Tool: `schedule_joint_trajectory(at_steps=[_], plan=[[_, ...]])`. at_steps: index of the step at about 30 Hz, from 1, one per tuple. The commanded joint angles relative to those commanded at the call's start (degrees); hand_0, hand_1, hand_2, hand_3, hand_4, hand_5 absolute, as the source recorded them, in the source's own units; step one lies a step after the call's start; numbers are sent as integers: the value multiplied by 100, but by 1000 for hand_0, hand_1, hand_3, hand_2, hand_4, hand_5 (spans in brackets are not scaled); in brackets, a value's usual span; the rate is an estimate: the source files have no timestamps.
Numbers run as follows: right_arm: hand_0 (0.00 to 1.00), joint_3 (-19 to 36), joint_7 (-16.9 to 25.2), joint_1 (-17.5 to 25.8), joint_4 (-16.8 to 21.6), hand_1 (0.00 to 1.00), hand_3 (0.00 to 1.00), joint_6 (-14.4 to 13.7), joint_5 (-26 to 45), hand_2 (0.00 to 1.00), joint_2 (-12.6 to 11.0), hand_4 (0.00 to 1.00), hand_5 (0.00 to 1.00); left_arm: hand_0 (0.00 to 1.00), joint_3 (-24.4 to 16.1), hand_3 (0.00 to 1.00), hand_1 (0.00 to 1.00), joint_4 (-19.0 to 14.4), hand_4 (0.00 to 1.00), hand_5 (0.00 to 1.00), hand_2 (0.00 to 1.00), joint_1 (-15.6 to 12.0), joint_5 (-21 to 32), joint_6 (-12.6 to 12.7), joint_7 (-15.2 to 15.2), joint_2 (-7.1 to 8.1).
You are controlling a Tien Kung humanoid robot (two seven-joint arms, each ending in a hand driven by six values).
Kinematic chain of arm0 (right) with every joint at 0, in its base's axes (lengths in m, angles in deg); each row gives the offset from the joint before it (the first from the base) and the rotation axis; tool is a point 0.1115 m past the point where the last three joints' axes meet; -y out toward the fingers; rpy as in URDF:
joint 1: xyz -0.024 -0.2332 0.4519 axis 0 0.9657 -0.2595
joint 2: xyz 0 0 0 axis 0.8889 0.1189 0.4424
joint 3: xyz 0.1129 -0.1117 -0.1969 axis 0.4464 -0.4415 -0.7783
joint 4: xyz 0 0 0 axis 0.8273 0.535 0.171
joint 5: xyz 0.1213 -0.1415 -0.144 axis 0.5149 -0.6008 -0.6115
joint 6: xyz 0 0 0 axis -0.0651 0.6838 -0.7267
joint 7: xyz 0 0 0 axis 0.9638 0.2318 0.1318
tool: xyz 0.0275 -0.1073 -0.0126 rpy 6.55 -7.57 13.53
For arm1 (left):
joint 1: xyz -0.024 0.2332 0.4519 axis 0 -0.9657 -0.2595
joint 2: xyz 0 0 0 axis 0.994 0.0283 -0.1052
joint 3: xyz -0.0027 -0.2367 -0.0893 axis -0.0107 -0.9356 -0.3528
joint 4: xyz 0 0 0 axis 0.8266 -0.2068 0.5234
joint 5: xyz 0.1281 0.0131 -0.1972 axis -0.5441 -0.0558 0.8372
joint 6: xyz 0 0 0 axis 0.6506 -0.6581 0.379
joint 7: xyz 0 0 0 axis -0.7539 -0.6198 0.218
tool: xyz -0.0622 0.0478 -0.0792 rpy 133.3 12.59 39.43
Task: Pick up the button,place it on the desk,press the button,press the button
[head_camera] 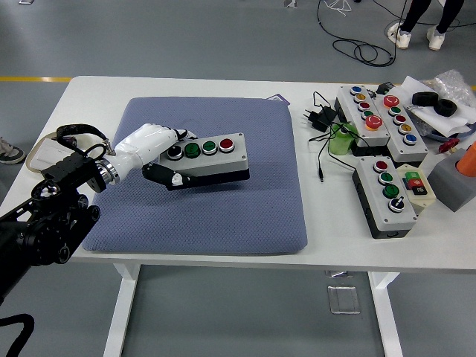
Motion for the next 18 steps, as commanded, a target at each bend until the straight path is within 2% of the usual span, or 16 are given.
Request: schedule_joint_trajectory(at_steps=[4,7,9,10,15,16,18], plan=[[663,1,-3,-1,0,626,581,2,-7,700,2,357,200,93,252,143,36,93,2,2,85,90,-147,79,-9,30],[663,-12,-1,1,0,626,581,-1,13,700,2,357,200,93,286,143,36,127,2,2,85,91,-303,62,-112,11],[663,-14,-2,4,0,626,581,0,14,700,3,357,200,93,330,143,36,126,2,2,85,87,-315,57,-135,1],[662,-14,-2,4,0,626,581,0,13,700,3,357,200,129,354,152,47,126,2,2,109,91,-315,54,-149,-3],[662,-19,-4,14,0,626,581,3,9,700,1,357,200,129,394,152,47,113,2,2,109,106,-315,37,-189,-28],[662,-20,-3,16,0,626,581,4,6,701,0,357,204,304,380,383,205,103,185,2,274,106,-315,-1,-176,-30],[662,-16,-4,20,0,626,581,3,5,701,1,357,204,304,355,383,205,93,185,2,274,106,-315,-43,-161,-29]])
